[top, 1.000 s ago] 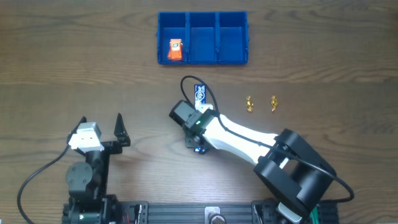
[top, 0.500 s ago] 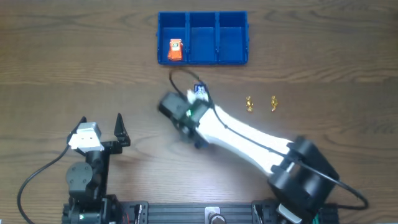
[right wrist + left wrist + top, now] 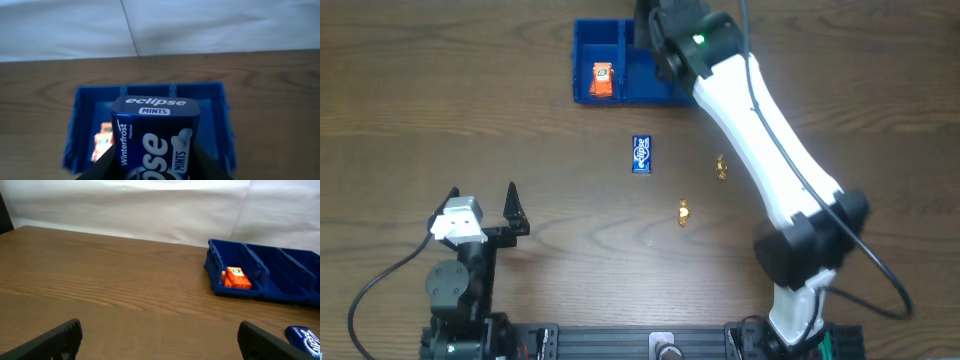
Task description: Sort Candies Into Trays
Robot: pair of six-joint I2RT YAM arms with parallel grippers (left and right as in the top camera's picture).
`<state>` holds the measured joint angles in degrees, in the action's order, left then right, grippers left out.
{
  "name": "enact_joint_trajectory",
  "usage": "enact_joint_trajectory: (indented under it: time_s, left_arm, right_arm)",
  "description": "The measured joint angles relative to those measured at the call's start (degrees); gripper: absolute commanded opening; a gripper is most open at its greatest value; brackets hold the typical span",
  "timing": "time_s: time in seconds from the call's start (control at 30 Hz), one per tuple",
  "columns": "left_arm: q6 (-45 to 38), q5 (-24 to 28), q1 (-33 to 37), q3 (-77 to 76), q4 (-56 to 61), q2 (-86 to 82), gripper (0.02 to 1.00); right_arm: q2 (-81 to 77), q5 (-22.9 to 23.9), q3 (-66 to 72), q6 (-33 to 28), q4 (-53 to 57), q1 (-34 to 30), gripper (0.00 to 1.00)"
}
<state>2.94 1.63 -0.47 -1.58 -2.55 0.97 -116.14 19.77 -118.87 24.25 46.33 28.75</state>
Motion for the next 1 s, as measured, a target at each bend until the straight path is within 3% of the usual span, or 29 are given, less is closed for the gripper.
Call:
enact_joint_trajectory:
  time_s: [0.37, 0.4, 0.47, 0.53, 0.57, 0.67, 0.8, 1.0]
  left_arm:
    - [0.00, 0.00, 0.00, 0.00, -0.02, 0.00, 0.998]
    - [0.00, 0.00, 0.00, 0.00, -0.02, 0.00, 0.996]
    - [0.00, 0.00, 0.00, 0.00, -0.02, 0.00, 0.996]
    - [0.00, 0.00, 0.00, 0.00, -0.02, 0.00, 0.998]
    - [0.00, 0.00, 0.00, 0.00, -0.02, 0.00, 0.998]
    - [0.00, 0.00, 0.00, 0.00, -0.02, 0.00, 0.998]
    - [0.00, 0.00, 0.00, 0.00, -0.02, 0.00, 0.998]
    - [0.00, 0.00, 0.00, 0.00, -0.02, 0.00, 0.998]
  right_arm:
    - [-15.23, -3.72, 0.11, -4.09, -7.13, -0.35, 0.240]
    - [-15.30, -3.72, 0.11, -4.13, -7.30, -0.35, 0.264]
    - [-15.30, -3.72, 0.11, -4.15, -7.80, -0.37, 0.461]
    - [-15.30, -3.72, 0.11, -4.48, -7.98, -0.39, 0.770]
    - [-15.30, -3.65, 0.11, -4.50, -8.04, -0.42, 0.818]
    - [-15.30, -3.96, 0.11, -4.76, -8.22, -0.46, 0.879]
    - [-15.17, -6.86, 0.09, -4.81, -5.14, -1.01, 0.882]
    - [-9.55, -9.16, 0.26, -2.89, 11.43, -0.68, 0.945]
